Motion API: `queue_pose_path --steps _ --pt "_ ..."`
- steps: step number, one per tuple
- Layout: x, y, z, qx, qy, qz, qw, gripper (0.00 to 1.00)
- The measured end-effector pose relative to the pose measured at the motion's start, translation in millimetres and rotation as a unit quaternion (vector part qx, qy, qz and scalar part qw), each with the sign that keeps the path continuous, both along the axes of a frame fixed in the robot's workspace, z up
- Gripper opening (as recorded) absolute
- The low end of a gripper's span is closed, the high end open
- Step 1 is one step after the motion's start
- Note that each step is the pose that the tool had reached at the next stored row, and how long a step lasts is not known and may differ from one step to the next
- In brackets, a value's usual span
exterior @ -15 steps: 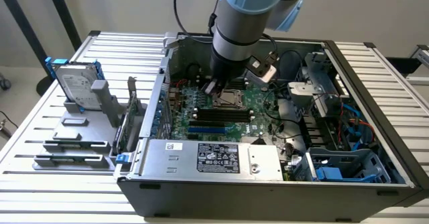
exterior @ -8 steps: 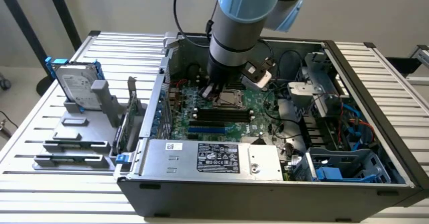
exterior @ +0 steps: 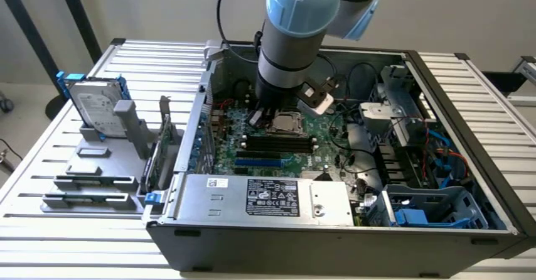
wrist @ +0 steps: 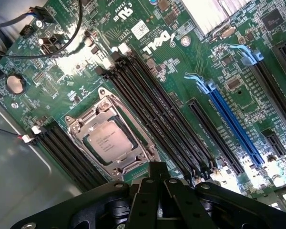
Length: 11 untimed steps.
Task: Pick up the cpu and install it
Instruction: 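Install the first cpu locking lever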
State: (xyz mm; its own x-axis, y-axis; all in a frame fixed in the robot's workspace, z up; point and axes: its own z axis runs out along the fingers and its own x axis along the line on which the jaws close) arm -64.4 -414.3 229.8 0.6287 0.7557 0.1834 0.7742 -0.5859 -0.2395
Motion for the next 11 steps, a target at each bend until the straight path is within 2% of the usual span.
queue_pose_path --steps 5,11 --pt "-3.8 1.6 -7.5 -0.0001 0.0 -0.001 1.0 0.11" --pt "-6.9 3.5 -15.3 0.0 -0.0031 -0.001 1.0 0.11"
